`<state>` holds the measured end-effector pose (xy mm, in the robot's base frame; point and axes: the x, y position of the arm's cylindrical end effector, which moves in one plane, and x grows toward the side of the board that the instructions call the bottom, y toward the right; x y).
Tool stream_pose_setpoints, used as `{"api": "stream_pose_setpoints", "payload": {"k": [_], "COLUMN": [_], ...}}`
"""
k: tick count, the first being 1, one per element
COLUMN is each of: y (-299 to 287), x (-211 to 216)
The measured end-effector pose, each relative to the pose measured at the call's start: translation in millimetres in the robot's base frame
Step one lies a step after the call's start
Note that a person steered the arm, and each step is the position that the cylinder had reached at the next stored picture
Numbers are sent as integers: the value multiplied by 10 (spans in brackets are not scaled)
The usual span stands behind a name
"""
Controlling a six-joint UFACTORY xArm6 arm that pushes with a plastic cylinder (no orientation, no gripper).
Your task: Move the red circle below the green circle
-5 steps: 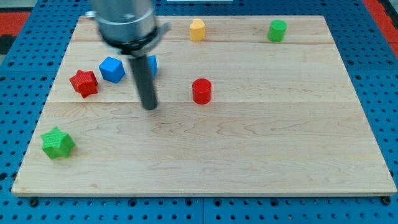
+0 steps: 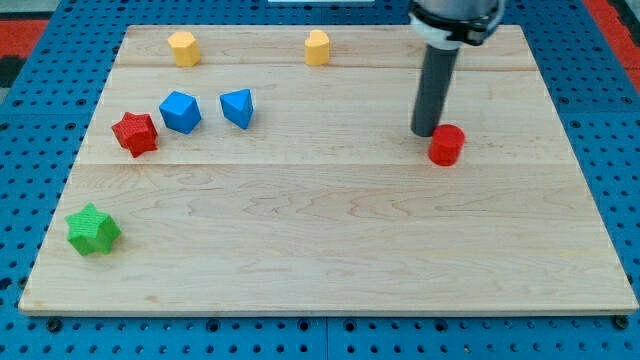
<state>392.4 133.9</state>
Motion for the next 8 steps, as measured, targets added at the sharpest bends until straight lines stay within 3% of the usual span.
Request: {"api": "stream_pose_setpoints", "payload": {"k": [1, 4, 6, 7, 8], "y": [97, -385, -130, 115, -11], "x": [7, -107, 724, 359, 221]}}
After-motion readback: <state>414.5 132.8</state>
